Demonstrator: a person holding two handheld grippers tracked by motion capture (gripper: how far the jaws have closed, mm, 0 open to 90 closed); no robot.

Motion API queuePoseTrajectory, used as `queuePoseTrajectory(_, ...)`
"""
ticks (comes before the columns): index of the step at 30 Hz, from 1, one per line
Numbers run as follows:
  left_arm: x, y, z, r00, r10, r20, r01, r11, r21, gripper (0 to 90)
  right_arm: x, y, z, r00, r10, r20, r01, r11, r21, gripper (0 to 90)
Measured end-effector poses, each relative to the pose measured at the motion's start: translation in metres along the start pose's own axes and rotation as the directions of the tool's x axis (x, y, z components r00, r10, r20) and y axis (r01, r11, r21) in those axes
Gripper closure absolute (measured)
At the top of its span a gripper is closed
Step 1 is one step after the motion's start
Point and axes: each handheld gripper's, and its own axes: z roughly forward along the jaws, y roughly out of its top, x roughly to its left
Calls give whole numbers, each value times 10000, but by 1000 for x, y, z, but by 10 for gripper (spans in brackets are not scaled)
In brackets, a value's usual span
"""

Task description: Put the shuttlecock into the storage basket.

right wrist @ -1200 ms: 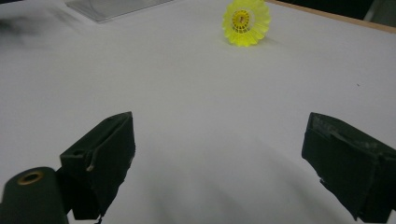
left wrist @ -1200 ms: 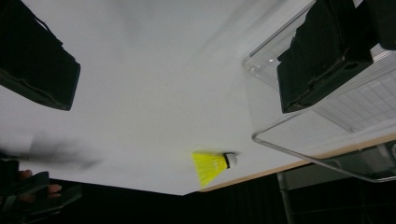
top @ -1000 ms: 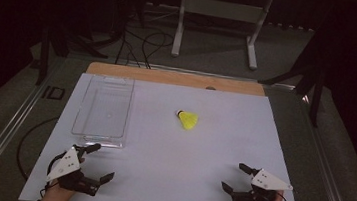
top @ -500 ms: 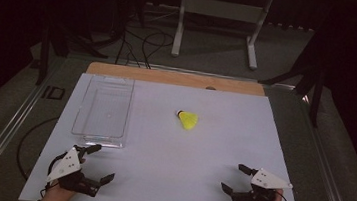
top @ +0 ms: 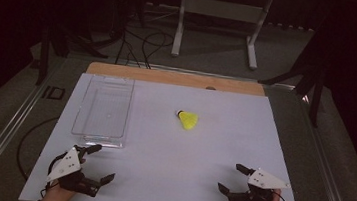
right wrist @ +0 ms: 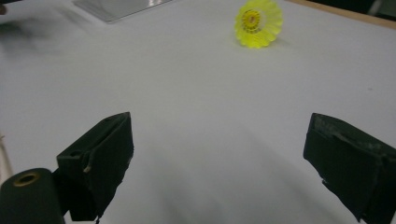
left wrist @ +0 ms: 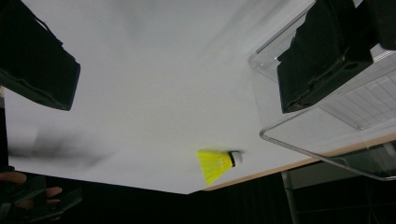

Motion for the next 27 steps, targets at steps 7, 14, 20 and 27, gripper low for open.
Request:
queuePoseTrajectory(7, 0, 0, 0, 10000, -81, 52, 81, 10000, -50, 1, 1, 15, -11, 9999, -110, -1, 110, 9980, -628, 89)
queuePoseTrajectory(14, 0, 1, 0, 10000, -78, 5, 78, 10000, -59, 2, -1, 34, -21, 9988, -436, 226, 457, 9938, -1009, 89)
queuePoseTrajectory(20, 0, 1, 1, 10000, -67, 29, 67, 10000, -52, 1, -4, 46, -26, 9965, -752, 374, 798, 9866, -1425, 89)
queuePoseTrajectory(27, 0, 1, 0, 10000, -82, 18, 82, 9999, -71, 1, -10, 65, -27, 9942, -914, 560, 993, 9819, -1615, 89)
